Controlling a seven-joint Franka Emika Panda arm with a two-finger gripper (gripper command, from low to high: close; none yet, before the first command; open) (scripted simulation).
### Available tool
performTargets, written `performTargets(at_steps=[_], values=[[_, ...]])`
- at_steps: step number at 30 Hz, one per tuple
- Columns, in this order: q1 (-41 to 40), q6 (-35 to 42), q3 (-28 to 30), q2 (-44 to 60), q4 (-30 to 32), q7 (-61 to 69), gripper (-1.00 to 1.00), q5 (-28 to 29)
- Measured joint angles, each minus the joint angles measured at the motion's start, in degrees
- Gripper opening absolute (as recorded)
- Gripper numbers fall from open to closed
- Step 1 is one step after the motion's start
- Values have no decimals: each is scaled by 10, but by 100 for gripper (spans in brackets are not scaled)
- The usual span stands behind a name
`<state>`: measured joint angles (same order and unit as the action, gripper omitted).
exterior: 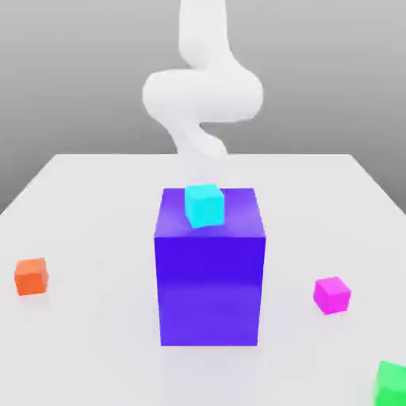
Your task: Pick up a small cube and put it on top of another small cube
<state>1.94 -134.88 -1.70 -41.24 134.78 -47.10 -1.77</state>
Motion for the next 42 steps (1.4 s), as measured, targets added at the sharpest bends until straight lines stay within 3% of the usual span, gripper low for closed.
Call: performTargets(at_steps=[12, 16, 19, 24, 27, 28, 35, 42], values=[[100, -170, -134, 254, 158, -98, 0, -57], [123, -227, -186, 338, 210, -156, 0, -38], [147, -269, -209, 404, 249, -228, 0, 15], [219, -345, -127, 513, 251, -344, 0, 154], [285, -394, -51, 574, 237, -382, 0, 201], [296, -403, -38, 585, 235, -388, -100, 209], [296, -402, -39, 583, 235, -386, -100, 206], [237, -301, -132, 454, 261, -274, -100, 62]])
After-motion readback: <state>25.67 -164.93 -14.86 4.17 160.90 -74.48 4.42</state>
